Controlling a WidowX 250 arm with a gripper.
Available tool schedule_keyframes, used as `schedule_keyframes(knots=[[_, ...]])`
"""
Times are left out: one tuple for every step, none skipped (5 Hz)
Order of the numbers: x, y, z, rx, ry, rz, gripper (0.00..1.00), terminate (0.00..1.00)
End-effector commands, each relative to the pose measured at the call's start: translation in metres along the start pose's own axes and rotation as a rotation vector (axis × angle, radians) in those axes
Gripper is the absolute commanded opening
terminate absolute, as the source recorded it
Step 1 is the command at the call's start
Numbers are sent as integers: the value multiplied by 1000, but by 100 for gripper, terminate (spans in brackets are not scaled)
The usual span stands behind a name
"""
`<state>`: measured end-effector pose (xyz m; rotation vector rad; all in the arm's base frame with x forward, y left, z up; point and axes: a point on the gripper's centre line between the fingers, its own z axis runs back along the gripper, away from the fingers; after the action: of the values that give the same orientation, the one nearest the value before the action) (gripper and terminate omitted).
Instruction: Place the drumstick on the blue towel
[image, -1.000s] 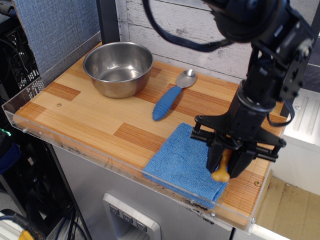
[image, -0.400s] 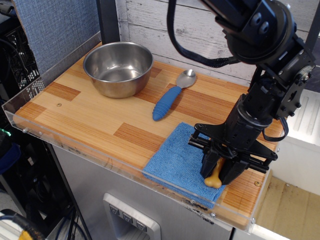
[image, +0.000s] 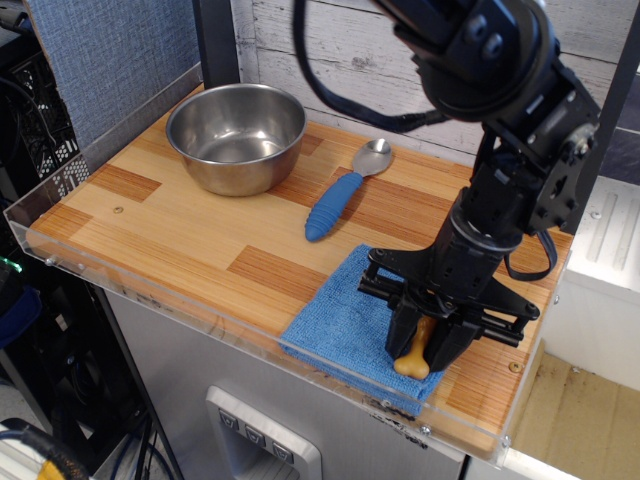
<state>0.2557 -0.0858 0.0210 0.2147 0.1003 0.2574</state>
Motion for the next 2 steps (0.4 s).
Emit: schedule_keyframes(knots=[[-12, 21, 28, -91, -74, 20, 0, 0], [-9, 30, 19, -70, -59, 41, 0, 0]])
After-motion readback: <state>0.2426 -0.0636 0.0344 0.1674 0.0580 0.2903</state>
